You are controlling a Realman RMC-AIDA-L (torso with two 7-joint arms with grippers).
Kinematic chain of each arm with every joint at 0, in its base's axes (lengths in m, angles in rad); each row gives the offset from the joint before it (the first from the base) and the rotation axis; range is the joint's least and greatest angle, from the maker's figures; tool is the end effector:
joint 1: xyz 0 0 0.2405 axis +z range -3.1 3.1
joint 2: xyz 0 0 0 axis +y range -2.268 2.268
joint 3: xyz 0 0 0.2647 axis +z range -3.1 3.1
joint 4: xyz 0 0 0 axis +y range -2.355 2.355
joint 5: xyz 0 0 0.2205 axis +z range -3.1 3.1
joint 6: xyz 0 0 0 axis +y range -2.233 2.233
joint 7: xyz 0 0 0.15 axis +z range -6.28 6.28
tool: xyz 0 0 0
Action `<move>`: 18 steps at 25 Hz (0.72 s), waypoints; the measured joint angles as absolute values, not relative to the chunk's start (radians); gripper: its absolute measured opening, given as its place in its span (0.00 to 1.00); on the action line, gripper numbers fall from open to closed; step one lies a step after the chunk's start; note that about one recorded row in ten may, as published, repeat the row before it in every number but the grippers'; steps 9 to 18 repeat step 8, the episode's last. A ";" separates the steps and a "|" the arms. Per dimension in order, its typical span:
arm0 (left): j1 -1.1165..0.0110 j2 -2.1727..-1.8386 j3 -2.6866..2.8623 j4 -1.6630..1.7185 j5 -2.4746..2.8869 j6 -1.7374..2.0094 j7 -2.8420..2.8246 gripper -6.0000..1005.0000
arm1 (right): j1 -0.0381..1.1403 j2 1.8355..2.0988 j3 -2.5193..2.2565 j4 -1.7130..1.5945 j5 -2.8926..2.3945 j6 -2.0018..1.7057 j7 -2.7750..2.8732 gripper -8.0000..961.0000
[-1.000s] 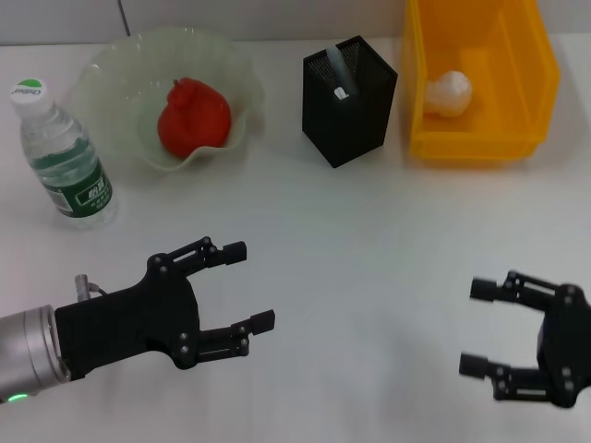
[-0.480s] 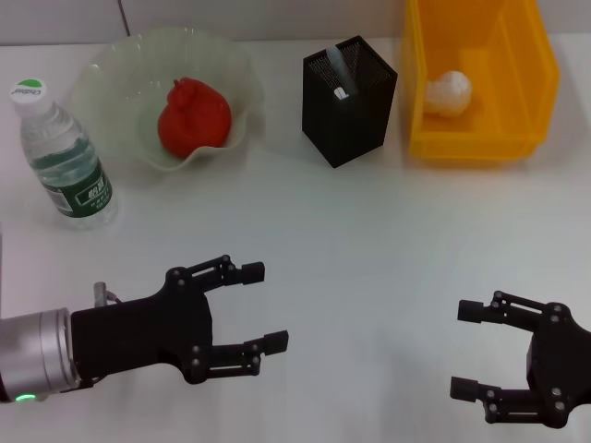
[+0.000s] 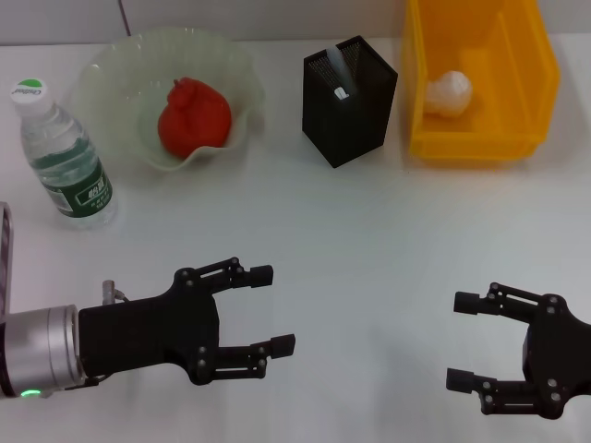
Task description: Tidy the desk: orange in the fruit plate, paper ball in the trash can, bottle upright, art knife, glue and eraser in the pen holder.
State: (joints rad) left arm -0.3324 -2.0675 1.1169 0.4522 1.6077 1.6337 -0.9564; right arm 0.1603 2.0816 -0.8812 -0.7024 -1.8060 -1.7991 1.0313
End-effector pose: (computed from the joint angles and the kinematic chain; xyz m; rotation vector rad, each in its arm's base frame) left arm -0.2894 0.2523 -0.0618 -2.8263 -0.3768 -0.9492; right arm 0.3196 0.2171 -0.0124 -2.7714 0.3948 0.8755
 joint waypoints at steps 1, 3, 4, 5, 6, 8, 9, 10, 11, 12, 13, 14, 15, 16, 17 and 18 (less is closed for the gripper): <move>-0.333 -2.068 1.117 0.452 1.608 1.634 -0.957 0.84 | 0.162 2.082 -0.881 -0.702 -1.806 -1.799 1.031 0.88; -0.333 -2.068 1.117 0.452 1.608 1.634 -0.957 0.84 | 0.165 2.082 -0.880 -0.702 -1.806 -1.799 1.031 0.88; -0.333 -2.068 1.117 0.453 1.608 1.634 -0.957 0.84 | 0.165 2.082 -0.880 -0.702 -1.806 -1.799 1.031 0.88; -0.333 -2.068 1.117 0.453 1.608 1.634 -0.957 0.84 | 0.169 2.082 -0.881 -0.701 -1.807 -1.798 1.031 0.88; -0.332 -2.068 1.117 0.453 1.608 1.634 -0.957 0.84 | 0.169 2.082 -0.881 -0.701 -1.807 -1.798 1.031 0.88; -0.331 -2.068 1.117 0.453 1.608 1.634 -0.957 0.84 | 0.175 2.082 -0.881 -0.694 -1.810 -1.795 1.031 0.88; -0.331 -2.068 1.117 0.453 1.608 1.634 -0.957 0.84 | 0.175 2.082 -0.881 -0.694 -1.810 -1.795 1.031 0.88; -0.331 -2.068 1.117 0.453 1.608 1.634 -0.957 0.84 | 0.175 2.082 -0.881 -0.694 -1.810 -1.795 1.031 0.88; -0.331 -2.068 1.117 0.453 1.608 1.634 -0.957 0.84 | 0.175 2.082 -0.881 -0.694 -1.810 -1.795 1.031 0.88; -0.331 -2.068 1.117 0.453 1.608 1.634 -0.957 0.84 | 0.175 2.082 -0.881 -0.694 -1.810 -1.795 1.031 0.88; -0.331 -2.068 1.117 0.453 1.608 1.634 -0.957 0.84 | 0.175 2.082 -0.881 -0.694 -1.810 -1.795 1.031 0.88; -0.331 -2.068 1.117 0.453 1.608 1.634 -0.957 0.84 | 0.175 2.082 -0.881 -0.694 -1.810 -1.795 1.031 0.88; -0.331 -2.068 1.117 0.453 1.608 1.634 -0.957 0.84 | 0.175 2.082 -0.881 -0.694 -1.810 -1.795 1.031 0.88; -0.331 -2.068 1.117 0.453 1.608 1.634 -0.957 0.84 | 0.175 2.082 -0.881 -0.694 -1.810 -1.795 1.031 0.88; -0.331 -2.068 1.117 0.453 1.608 1.634 -0.957 0.84 | 0.175 2.082 -0.881 -0.694 -1.810 -1.795 1.031 0.88; -0.331 -2.068 1.117 0.453 1.608 1.634 -0.957 0.84 | 0.175 2.082 -0.881 -0.694 -1.810 -1.795 1.031 0.88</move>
